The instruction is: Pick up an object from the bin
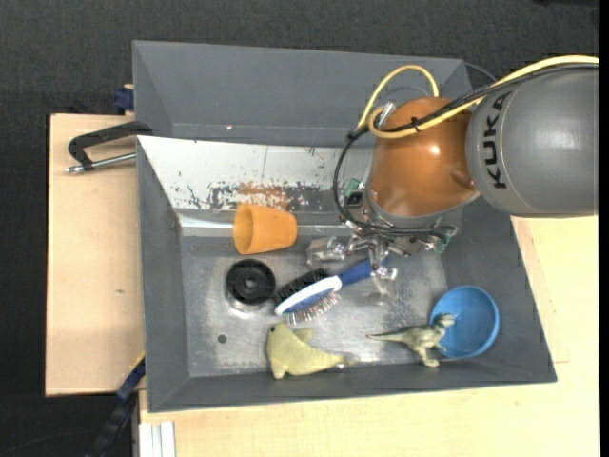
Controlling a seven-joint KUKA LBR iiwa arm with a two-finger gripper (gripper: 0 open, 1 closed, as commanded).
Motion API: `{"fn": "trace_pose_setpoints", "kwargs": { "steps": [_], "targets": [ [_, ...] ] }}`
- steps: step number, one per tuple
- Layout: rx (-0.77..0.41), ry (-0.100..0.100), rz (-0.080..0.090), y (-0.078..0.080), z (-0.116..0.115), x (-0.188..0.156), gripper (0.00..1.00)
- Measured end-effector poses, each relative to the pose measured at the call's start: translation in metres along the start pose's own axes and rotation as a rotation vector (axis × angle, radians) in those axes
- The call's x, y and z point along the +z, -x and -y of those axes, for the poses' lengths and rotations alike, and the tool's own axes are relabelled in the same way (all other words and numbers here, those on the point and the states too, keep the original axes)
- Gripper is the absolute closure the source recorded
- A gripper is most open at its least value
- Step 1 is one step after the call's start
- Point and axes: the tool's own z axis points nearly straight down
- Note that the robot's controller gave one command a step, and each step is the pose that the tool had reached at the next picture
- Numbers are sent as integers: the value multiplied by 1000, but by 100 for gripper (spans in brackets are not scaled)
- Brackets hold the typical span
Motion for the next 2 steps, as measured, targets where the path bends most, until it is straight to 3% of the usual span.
{"fn": "trace_pose_setpoints", "kwargs": {
  "steps": [1, 2],
  "targets": [
    [1, -2, 2, 14, -1, 20, 0],
    [2, -4, 4, 14, 0, 19, 100]
  ]
}}
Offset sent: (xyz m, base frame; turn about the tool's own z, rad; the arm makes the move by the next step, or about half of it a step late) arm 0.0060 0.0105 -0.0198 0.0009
